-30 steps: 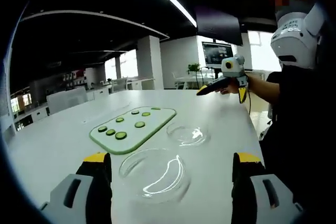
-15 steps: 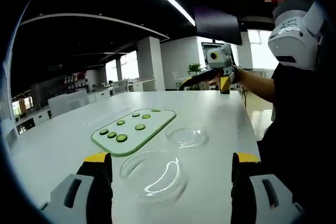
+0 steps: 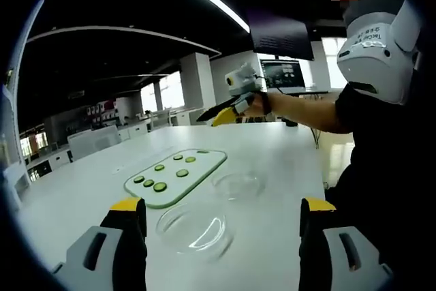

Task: Open the petri dish lid, add cucumber slices into the petri dish, and close the lid

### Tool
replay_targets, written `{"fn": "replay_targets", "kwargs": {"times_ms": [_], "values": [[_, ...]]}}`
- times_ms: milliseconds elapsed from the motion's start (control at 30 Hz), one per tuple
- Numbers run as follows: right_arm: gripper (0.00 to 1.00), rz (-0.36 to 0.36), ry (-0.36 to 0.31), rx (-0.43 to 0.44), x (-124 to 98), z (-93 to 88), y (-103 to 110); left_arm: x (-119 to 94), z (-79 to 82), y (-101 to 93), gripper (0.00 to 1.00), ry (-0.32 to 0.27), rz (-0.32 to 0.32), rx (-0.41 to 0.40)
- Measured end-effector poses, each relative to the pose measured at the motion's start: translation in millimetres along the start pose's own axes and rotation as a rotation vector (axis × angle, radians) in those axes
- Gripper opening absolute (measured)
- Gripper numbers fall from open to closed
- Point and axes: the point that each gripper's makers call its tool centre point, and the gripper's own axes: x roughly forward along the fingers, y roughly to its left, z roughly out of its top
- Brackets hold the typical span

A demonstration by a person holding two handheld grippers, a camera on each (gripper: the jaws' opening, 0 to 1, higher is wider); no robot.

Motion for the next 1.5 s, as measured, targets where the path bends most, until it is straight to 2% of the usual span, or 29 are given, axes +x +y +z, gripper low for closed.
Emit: {"fn": "replay_targets", "kwargs": {"times_ms": [100,200,300,467,600,800,1033,1333,1467,1500], "values": [[0.79,-0.024,0.012,-0.001,18.5,-6.9,-17.8,-1.7,2.0,-1.5,0.93,0.002,0.005,0.009],[0.76,-0.047,0.033,0.068,38.6,-20.2,-42.4,-4.0,4.4,-4.3,0.92,-0.006,0.012,0.011],[0.73,-0.073,0.056,0.099,55.3,-34.0,-61.2,-7.1,6.4,-6.9,0.92,-0.025,0.001,-0.005],[0.70,-0.115,0.091,0.087,74.3,-53.1,-76.0,-11.6,5.0,-5.1,0.91,-0.020,0.013,-0.004],[0.61,-0.143,0.102,0.101,82.1,-61.4,-84.3,-13.1,3.9,-7.5,0.90,-0.016,0.000,-0.006],[0.53,-0.162,0.134,0.119,87.8,-75.4,-87.5,-12.7,4.3,-7.7,0.88,-0.019,-0.007,-0.006],[0.48,-0.150,0.126,0.124,92.2,-75.3,-87.6,-13.8,0.4,-7.3,0.87,-0.006,-0.009,0.003],[0.36,-0.170,0.150,0.058,92.9,-80.7,-89.6,-16.8,3.8,-5.6,0.84,-0.016,0.001,0.005],[0.32,-0.161,0.151,0.041,90.0,-80.5,-79.8,-16.4,4.4,-5.8,0.83,-0.015,0.001,0.007],[0.32,-0.157,0.151,0.040,91.8,-80.3,-83.7,-16.0,3.8,-5.5,0.83,-0.009,0.003,0.011]]}}
